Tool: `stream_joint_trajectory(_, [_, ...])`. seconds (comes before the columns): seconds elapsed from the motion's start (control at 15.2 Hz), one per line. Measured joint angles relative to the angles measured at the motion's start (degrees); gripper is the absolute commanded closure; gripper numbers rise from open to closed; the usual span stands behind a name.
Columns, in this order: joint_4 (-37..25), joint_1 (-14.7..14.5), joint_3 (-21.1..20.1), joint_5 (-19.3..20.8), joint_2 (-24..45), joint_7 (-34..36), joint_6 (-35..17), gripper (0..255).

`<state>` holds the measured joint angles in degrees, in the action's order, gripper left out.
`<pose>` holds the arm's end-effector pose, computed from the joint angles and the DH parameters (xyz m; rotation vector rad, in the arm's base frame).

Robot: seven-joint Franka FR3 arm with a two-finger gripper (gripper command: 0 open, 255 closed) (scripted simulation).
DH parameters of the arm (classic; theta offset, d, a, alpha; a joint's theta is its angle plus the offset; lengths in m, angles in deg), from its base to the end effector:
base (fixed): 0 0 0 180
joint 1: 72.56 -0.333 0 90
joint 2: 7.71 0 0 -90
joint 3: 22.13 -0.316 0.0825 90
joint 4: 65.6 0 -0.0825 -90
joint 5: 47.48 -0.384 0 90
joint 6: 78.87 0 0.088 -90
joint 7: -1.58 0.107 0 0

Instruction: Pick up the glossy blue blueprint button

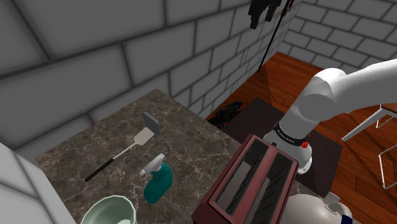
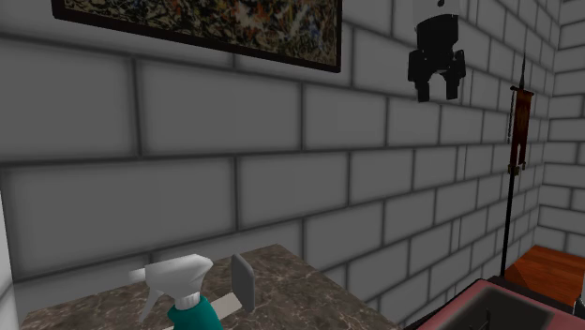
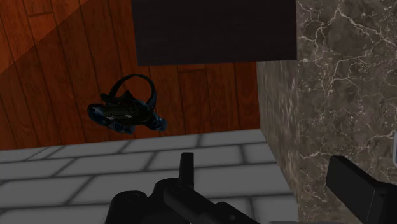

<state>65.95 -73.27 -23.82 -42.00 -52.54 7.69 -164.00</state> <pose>0.2994 0.0049 0.6108 3.0211 -0.1215 -0.0298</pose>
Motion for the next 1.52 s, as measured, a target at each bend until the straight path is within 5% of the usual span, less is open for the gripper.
stream_joint_trajectory(0.86, [8.18, -4.09, -8.79, -7.05, 7.13, 9.62, -14.75, 0])
stream_joint_trajectory(1.52, [8.4, -6.87, -17.82, -10.41, 22.05, 18.82, -30.05, 0])
